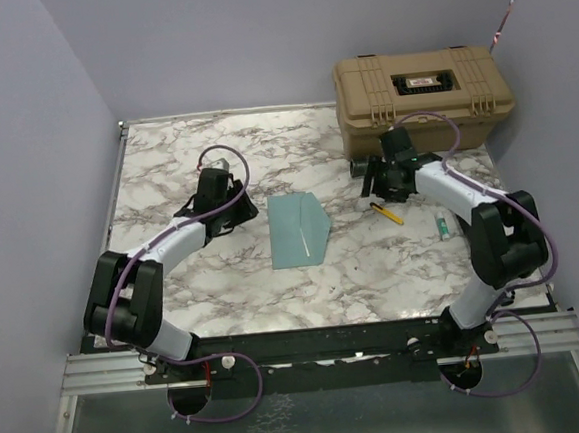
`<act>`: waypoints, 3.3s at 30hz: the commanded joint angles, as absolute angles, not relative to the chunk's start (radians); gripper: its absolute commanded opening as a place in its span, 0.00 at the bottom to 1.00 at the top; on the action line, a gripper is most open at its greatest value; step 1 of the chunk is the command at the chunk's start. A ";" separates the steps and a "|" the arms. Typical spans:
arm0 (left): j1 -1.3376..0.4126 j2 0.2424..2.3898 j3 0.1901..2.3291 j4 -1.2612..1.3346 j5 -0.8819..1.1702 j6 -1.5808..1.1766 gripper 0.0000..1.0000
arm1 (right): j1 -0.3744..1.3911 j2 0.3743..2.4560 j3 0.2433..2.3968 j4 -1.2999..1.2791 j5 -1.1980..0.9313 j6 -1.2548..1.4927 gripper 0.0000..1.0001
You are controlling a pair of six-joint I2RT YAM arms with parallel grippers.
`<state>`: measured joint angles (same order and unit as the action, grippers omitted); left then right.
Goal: Place the letter into the envelope and seal it
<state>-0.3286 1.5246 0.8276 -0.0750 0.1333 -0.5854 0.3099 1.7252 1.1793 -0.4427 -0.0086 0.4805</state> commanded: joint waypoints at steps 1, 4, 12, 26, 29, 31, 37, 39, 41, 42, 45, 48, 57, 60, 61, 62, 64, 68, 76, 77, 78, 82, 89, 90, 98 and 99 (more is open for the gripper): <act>-0.318 1.452 0.862 -0.022 -0.116 -0.575 0.61 | 0.225 1.605 1.097 -0.616 0.320 0.595 0.69; -0.315 1.437 0.880 -0.031 -0.164 -0.558 0.82 | 0.144 1.564 1.045 -0.668 0.355 0.647 0.70; -0.301 1.398 0.870 -0.050 -0.194 -0.532 0.99 | -0.051 1.552 0.962 -0.652 0.281 0.681 0.71; -0.297 1.418 0.856 0.057 -0.017 -0.567 0.99 | -0.131 1.680 0.990 -0.580 0.168 0.531 0.66; -0.296 1.405 0.838 0.080 -0.008 -0.586 0.99 | -0.133 1.698 0.986 -0.585 0.176 0.519 0.62; -0.296 1.397 0.832 0.085 -0.007 -0.594 0.99 | -0.134 1.698 0.975 -0.578 0.167 0.513 0.55; -0.296 1.389 0.822 0.079 0.034 -0.598 0.98 | -0.134 1.665 0.943 -0.568 0.168 0.524 0.35; -0.296 1.382 0.812 0.078 0.046 -0.599 0.98 | -0.135 1.657 0.934 -0.568 0.173 0.523 0.32; -0.296 1.368 0.799 0.079 0.055 -0.603 0.98 | -0.134 1.647 0.926 -0.568 0.175 0.521 0.26; -0.296 1.362 0.793 0.080 0.068 -0.602 0.98 | -0.134 1.638 0.922 -0.566 0.172 0.519 0.21; -0.297 1.358 0.783 0.079 0.126 -0.601 0.99 | -0.134 1.599 0.910 -0.565 0.158 0.521 0.09; -0.299 1.372 0.786 0.086 0.195 -0.603 0.99 | -0.133 1.539 0.902 -0.557 0.115 0.519 0.05; -0.386 1.387 0.834 0.211 0.410 -0.652 0.99 | -0.076 1.231 0.840 -0.342 -0.339 0.685 0.04; -0.461 1.389 0.863 0.288 0.447 -0.672 0.99 | 0.019 1.159 0.833 -0.205 -0.384 0.781 0.03; -0.485 1.391 0.874 0.313 0.450 -0.682 0.99 | 0.054 1.143 0.834 -0.158 -0.389 0.814 0.03; -0.509 1.396 0.885 0.334 0.451 -0.694 0.99 | 0.085 1.126 0.834 -0.107 -0.390 0.853 0.03; -0.546 1.413 0.910 0.384 0.452 -0.722 0.99 | 0.136 1.110 0.838 -0.015 -0.376 0.904 0.03; -0.594 1.461 0.969 0.433 0.484 -0.768 0.98 | 0.178 1.122 0.849 0.122 -0.403 0.971 0.04; -0.648 1.559 1.064 0.484 0.497 -0.860 0.91 | 0.221 1.164 0.896 0.174 -0.476 0.976 0.04; -0.653 1.576 1.076 0.485 0.498 -0.865 0.90 | 0.223 1.167 0.897 0.177 -0.482 0.981 0.04; -0.658 1.585 1.089 0.485 0.504 -0.868 0.88 | 0.226 1.168 0.900 0.182 -0.487 0.987 0.05; -0.662 1.653 1.159 0.482 0.619 -0.856 0.77 | 0.232 1.174 0.908 0.182 -0.506 0.990 0.05; -0.661 1.691 1.204 0.472 0.660 -0.862 0.53 | 0.232 1.189 0.917 0.173 -0.534 0.989 0.05; -0.663 1.694 1.207 0.473 0.662 -0.862 0.49 | 0.232 1.192 0.919 0.175 -0.540 0.989 0.05; -0.661 1.714 1.232 0.472 0.685 -0.824 0.32 | 0.231 1.204 0.936 0.144 -0.564 0.970 0.05; -0.661 1.717 1.234 0.472 0.694 -0.819 0.27 | 0.231 1.204 0.940 0.140 -0.566 0.968 0.05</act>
